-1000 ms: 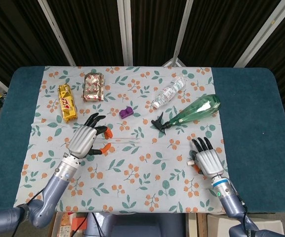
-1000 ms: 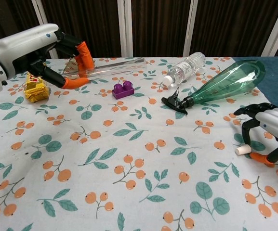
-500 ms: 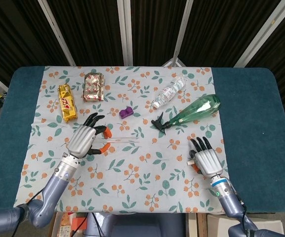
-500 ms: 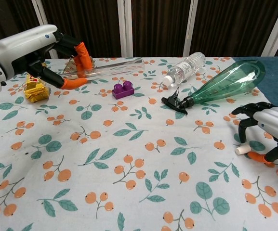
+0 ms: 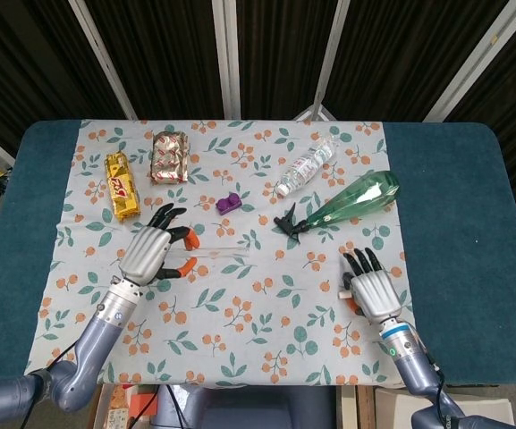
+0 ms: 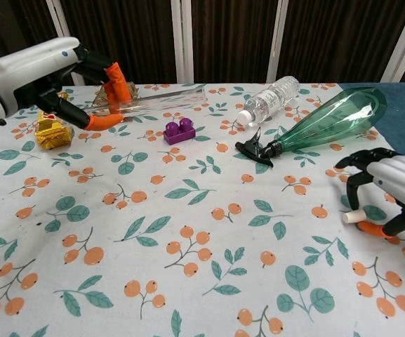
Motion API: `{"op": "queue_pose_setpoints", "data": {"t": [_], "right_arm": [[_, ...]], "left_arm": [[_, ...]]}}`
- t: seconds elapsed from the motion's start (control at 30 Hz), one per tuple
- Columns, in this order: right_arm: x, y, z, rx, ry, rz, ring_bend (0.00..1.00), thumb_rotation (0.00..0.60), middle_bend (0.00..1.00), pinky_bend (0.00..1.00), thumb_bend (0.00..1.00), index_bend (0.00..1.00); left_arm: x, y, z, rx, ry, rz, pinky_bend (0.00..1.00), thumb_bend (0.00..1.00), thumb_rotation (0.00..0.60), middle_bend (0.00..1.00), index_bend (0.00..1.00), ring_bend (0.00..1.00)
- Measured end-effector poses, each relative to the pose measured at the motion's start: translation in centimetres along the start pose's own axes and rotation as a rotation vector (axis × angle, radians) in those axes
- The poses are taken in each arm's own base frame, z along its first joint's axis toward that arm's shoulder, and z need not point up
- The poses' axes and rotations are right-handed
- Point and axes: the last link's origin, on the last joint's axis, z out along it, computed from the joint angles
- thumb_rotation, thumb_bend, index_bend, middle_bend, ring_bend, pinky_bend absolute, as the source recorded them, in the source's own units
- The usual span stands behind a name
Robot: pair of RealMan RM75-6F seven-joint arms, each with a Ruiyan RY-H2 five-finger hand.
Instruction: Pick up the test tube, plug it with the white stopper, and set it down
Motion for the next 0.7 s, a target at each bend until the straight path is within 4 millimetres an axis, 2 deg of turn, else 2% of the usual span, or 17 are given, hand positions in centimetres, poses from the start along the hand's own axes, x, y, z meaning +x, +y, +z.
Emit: {"op": "queue_pose_setpoints", "data": {"t": [0.23,0.7], "right_arm": [[2.1,0.7,0.6,-0.01,0.071,0.004,0.05,0.6,0.15,0.0,0.41,0.62],[10.0,2.4,3.7,-0.034,0.329,-0.022,0.05,0.6,0.15,0.0,0.41,0.62]], "left_arm": [[-0.7,0.2,0.4,0.012,-0.01,-0.026,0.0,0.6,0.6,0.55,0.69,0.13],[-4.4,1.5,3.8,0.038,0.003,-0.221,0.0,0.6,0.6,0.55,0.69,0.13]]}}
